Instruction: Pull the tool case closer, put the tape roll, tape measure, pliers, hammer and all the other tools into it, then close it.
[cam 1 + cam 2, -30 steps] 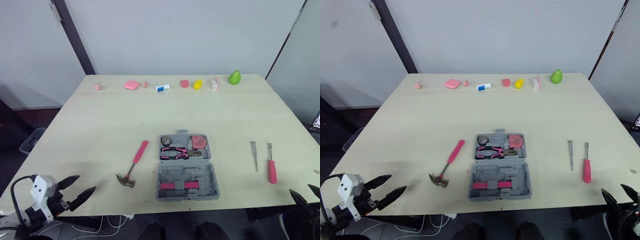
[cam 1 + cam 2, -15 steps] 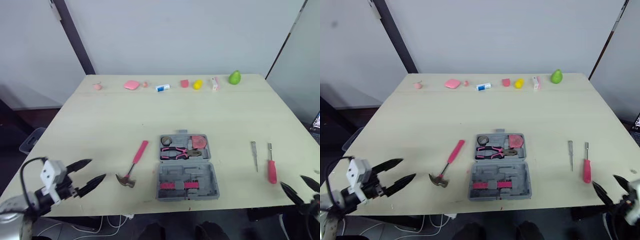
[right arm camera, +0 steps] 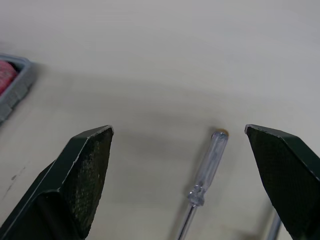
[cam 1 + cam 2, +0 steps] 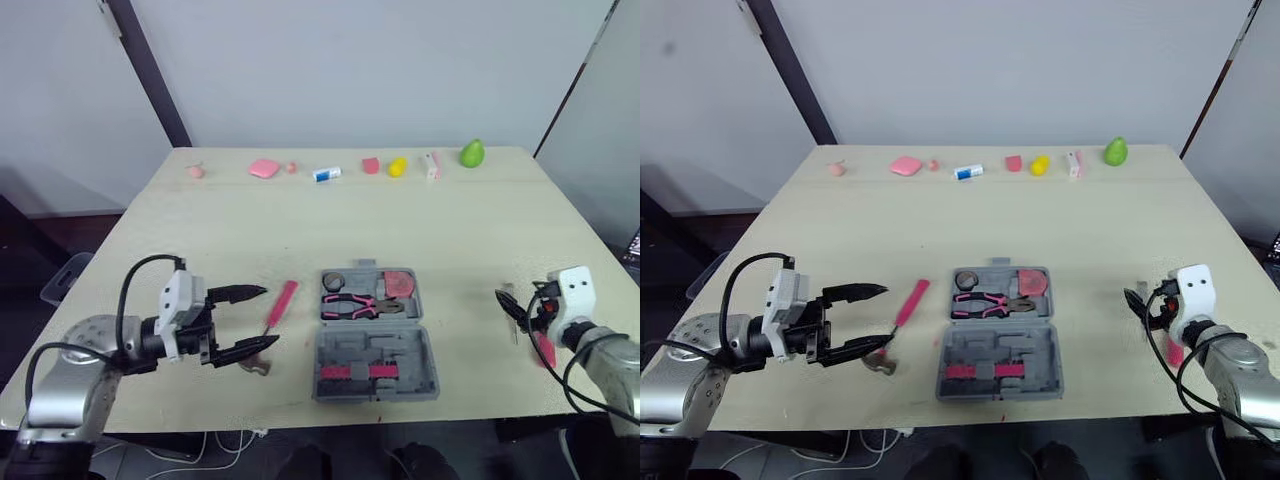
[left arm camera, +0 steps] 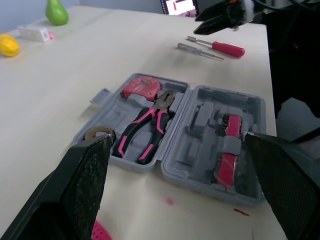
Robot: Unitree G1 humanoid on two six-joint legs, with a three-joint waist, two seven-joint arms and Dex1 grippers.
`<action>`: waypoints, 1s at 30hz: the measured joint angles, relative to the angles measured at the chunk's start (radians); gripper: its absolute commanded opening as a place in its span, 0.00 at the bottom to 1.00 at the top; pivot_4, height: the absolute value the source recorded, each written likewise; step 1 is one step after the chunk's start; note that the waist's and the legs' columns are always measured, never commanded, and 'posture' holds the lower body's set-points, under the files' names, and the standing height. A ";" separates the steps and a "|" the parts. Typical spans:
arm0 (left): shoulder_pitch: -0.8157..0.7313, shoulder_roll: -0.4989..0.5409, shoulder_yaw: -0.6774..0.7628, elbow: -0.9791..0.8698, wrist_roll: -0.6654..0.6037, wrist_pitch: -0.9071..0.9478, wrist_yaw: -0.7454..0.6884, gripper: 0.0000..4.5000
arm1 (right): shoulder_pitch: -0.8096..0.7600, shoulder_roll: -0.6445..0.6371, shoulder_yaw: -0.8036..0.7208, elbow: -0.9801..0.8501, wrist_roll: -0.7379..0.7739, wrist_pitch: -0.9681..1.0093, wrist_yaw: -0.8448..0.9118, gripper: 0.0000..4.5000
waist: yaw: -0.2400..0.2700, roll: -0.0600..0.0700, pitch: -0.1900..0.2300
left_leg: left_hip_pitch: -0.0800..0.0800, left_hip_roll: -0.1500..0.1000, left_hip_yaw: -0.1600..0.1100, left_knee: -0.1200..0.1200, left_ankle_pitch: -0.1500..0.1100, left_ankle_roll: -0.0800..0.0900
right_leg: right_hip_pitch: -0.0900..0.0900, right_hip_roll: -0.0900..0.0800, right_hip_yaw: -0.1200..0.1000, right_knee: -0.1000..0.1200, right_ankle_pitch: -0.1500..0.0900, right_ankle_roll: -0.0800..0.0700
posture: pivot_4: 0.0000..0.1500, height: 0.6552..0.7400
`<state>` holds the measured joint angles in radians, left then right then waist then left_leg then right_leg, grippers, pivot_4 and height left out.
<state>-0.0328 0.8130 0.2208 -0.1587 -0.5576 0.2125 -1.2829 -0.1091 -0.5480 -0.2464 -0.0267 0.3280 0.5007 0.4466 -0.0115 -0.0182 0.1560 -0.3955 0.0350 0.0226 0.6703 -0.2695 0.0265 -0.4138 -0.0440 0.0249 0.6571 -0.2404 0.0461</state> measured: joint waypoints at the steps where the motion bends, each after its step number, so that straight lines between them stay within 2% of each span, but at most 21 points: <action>1: -0.016 0.003 -0.010 -0.009 -0.003 0.015 -0.004 1.00 | -0.022 0.005 0.011 0.024 -0.010 0.030 -0.018 0.99 | -0.001 0.000 0.000 | -0.002 0.000 0.000 0.000 0.000 0.000 | -0.001 0.001 0.000 0.000 0.000 0.000 | 1.00 1.00; 13: -0.147 0.029 -0.080 -0.082 -0.051 0.121 -0.053 1.00 | -0.093 0.091 0.023 0.125 -0.033 0.174 -0.130 0.99 | -0.003 0.000 0.000 | -0.002 -0.002 0.000 0.001 0.000 0.000 | -0.002 0.003 0.001 0.001 0.000 0.000 | 1.00 1.00; 16: -0.179 0.031 -0.083 -0.087 -0.065 0.140 -0.068 1.00 | -0.104 0.096 0.023 0.148 -0.043 0.161 -0.136 0.80 | -0.004 0.000 0.000 | -0.001 -0.002 0.000 0.001 0.000 0.000 | -0.002 0.003 0.002 0.001 0.000 0.000 | 1.00 1.00; 21: -0.223 0.031 -0.105 -0.086 -0.070 0.156 -0.089 1.00 | -0.120 0.099 0.021 0.195 -0.058 0.112 -0.142 0.24 | -0.007 0.000 0.000 | -0.001 -0.001 0.000 0.001 0.000 0.000 | -0.002 0.004 0.002 0.001 0.000 0.000 | 1.00 1.00; 22: -0.228 0.031 -0.109 -0.086 -0.073 0.159 -0.092 1.00 | -0.123 0.103 0.022 0.202 -0.062 0.104 -0.142 0.09 | -0.007 0.000 0.000 | -0.001 -0.001 0.000 0.001 0.000 0.000 | -0.002 0.004 0.002 0.001 0.000 0.000 | 1.00 1.00; 24: -0.230 0.031 -0.111 -0.085 -0.073 0.159 -0.095 1.00 | -0.123 0.103 0.023 0.201 -0.063 0.103 -0.142 0.00 | -0.007 0.000 0.000 | -0.001 0.000 0.000 0.001 0.000 0.000 | -0.002 0.005 0.002 0.001 0.000 0.000 | 1.00 1.00; 30: -0.239 0.031 -0.113 -0.079 -0.073 0.152 -0.114 1.00 | -0.123 0.103 0.024 0.186 -0.067 0.121 -0.150 0.00 | -0.006 0.000 0.000 | -0.001 0.000 0.000 0.001 0.000 0.000 | -0.002 0.005 0.002 0.001 0.000 0.000 | 1.00 1.00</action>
<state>-0.2717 0.8438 0.1075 -0.2379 -0.6304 0.3645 -1.3967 -0.2325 -0.4452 -0.2224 0.1594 0.2611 0.6218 0.2965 -0.0171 -0.0180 0.1562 -0.3964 0.0348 0.0225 0.6710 -0.2695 0.0265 -0.4157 -0.0392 0.0269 0.6581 -0.2400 0.0461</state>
